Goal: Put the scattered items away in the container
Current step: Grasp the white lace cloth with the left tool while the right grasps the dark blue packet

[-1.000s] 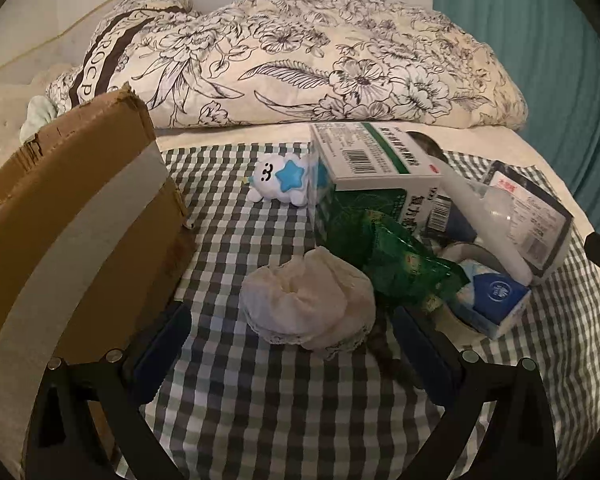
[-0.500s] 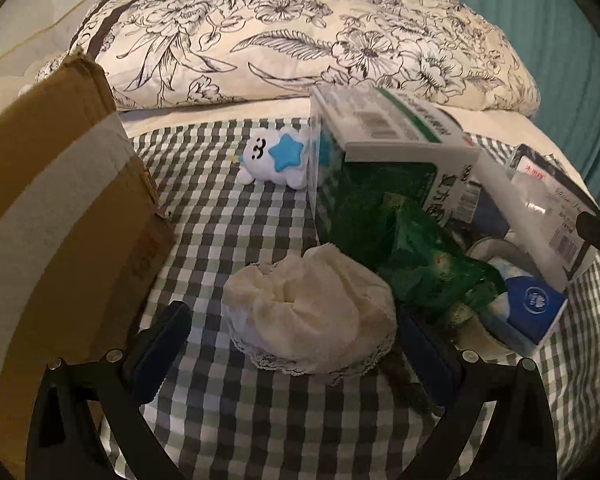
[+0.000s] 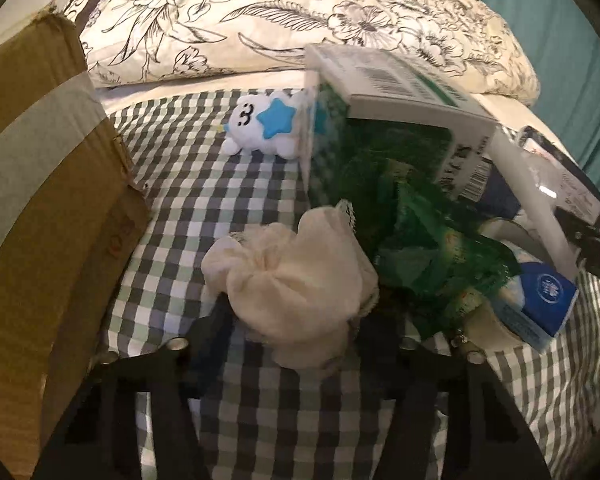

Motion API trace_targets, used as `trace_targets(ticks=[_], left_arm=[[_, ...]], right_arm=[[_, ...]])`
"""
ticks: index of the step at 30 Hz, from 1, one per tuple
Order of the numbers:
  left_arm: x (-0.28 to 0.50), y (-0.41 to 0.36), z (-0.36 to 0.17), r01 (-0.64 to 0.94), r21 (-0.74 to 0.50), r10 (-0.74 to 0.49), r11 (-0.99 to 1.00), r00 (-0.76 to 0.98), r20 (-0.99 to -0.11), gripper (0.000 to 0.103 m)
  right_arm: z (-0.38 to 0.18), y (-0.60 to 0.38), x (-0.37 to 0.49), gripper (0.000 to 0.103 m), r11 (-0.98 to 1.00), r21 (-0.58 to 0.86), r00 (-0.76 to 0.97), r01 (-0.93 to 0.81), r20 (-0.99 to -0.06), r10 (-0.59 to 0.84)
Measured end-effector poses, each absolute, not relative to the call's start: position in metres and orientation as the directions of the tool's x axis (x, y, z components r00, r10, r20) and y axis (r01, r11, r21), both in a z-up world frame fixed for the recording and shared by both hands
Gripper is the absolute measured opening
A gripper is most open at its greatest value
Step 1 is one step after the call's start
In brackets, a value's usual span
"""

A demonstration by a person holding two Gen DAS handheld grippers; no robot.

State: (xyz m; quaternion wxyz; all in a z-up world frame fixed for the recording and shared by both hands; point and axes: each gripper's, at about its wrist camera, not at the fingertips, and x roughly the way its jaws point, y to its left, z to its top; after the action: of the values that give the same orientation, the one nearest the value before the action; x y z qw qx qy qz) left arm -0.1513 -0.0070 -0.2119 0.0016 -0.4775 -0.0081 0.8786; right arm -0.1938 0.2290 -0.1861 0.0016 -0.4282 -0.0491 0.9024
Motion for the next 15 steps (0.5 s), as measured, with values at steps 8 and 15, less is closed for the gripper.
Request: trace_targets(ticks=[8, 15], left_arm=[[-0.149, -0.019, -0.206, 0.026, -0.077, 0.051, -0.997, -0.533, -0.844, 0.021], [-0.14, -0.02, -0.193, 0.028, -0.069, 0.041, -0.997, -0.559, -0.828, 0.02]], right_arm=[[-0.187, 0.225, -0.192, 0.026, -0.995, -0.092, -0.602, 0.031, -0.796, 0.055], [-0.168, 0.226, -0.177, 0.016, -0.997, -0.082, -0.629, 0.003, -0.775, 0.062]])
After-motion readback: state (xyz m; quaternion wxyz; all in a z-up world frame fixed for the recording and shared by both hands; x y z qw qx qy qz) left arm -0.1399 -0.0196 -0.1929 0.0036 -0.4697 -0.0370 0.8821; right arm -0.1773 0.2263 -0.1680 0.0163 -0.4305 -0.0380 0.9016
